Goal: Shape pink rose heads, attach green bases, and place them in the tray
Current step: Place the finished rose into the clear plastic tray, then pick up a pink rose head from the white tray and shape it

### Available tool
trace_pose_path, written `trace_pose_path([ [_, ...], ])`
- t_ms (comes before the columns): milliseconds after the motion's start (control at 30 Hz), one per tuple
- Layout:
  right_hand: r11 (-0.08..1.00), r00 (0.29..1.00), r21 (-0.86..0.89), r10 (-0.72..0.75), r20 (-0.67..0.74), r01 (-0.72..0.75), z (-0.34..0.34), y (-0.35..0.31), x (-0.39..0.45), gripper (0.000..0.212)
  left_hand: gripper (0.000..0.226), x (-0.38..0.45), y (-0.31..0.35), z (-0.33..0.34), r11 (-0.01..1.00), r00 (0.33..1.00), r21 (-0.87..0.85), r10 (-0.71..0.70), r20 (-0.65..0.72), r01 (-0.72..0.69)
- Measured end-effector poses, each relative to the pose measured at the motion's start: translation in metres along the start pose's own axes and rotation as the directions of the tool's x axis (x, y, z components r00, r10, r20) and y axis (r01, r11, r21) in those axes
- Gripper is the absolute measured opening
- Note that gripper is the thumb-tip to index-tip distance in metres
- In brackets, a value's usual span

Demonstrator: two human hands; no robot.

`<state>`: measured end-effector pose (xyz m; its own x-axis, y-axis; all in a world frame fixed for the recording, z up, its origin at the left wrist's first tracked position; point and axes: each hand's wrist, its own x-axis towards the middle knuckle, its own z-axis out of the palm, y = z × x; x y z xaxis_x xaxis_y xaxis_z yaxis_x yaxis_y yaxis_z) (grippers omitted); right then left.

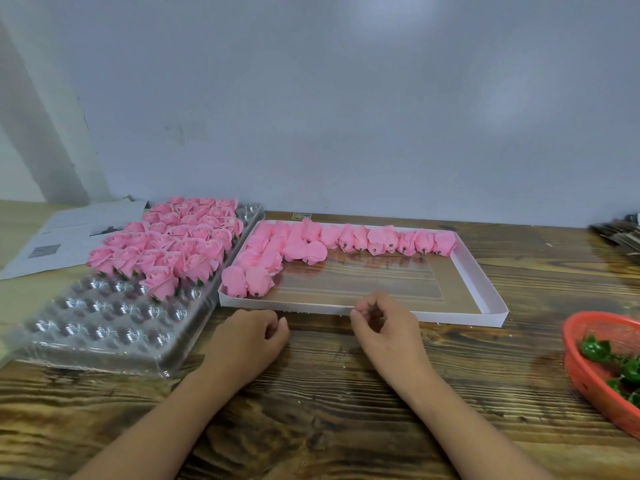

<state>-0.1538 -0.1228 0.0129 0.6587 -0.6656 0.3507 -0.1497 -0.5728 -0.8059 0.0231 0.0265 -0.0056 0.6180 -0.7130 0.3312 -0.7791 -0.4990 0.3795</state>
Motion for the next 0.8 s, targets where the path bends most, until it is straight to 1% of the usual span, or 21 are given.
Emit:
trace_pose_path([
  [100,0.994,0.996,-0.107,-0.014,0.091,0.024,0.006,-0.007,0.006,0.014,0.051,-0.001,0.001,0.002,0.995,0.998,0.086,0.041,0.04,-0.045],
  [167,0.982,0.988,-0.181,-0.033,0.148,0.06,0.011,-0.014,0.013,0.008,0.05,-0.002,0.002,0.004,0.992,0.997,0.115,0.05,0.055,-0.056],
  [233,0.966,0.982,-0.237,-0.063,0.178,0.105,0.019,-0.023,0.024,0.017,0.048,-0.002,0.002,0.004,0.991,0.997,0.122,0.051,0.055,-0.057],
  [300,0.955,0.977,-0.278,-0.045,0.208,0.103,0.03,-0.033,0.04,0.023,0.048,0.0,0.002,0.005,0.991,0.997,0.121,0.052,0.053,-0.058],
  [333,0.951,0.972,-0.299,-0.003,0.237,0.076,0.036,-0.039,0.049,0.025,0.048,0.0,0.002,0.005,0.991,0.997,0.12,0.045,0.058,-0.052],
  [400,0.946,0.947,-0.325,0.096,0.307,0.01,0.051,-0.05,0.066,0.018,0.048,0.001,0.001,0.006,0.989,0.997,0.144,0.029,0.076,-0.04],
  [433,0.947,0.931,-0.321,0.138,0.339,-0.023,0.06,-0.055,0.073,0.018,0.047,0.001,0.001,0.005,0.987,0.996,0.157,0.026,0.084,-0.039],
  [500,0.951,0.902,-0.286,0.221,0.371,-0.115,0.078,-0.06,0.086,0.032,0.047,0.001,0.001,0.005,0.988,0.994,0.145,0.044,0.098,-0.058],
  [533,0.951,0.888,-0.256,0.263,0.378,-0.173,0.086,-0.062,0.091,0.032,0.048,0.001,0.0,0.005,0.989,0.993,0.126,0.061,0.102,-0.073],
  [600,0.942,0.864,-0.225,0.321,0.389,-0.249,0.1,-0.065,0.098,0.023,0.05,0.0,0.0,0.005,0.991,0.992,0.102,0.079,0.093,-0.089],
  [667,0.936,0.857,-0.232,0.338,0.389,-0.264,0.111,-0.064,0.101,0.023,0.05,0.0,-0.002,0.006,0.991,0.994,0.104,0.074,0.082,-0.082],
  [800,0.928,0.879,-0.216,0.361,0.311,-0.304,0.127,-0.062,0.102,0.024,0.046,0.001,-0.004,0.009,0.989,0.991,0.097,0.106,0.078,-0.114],
])
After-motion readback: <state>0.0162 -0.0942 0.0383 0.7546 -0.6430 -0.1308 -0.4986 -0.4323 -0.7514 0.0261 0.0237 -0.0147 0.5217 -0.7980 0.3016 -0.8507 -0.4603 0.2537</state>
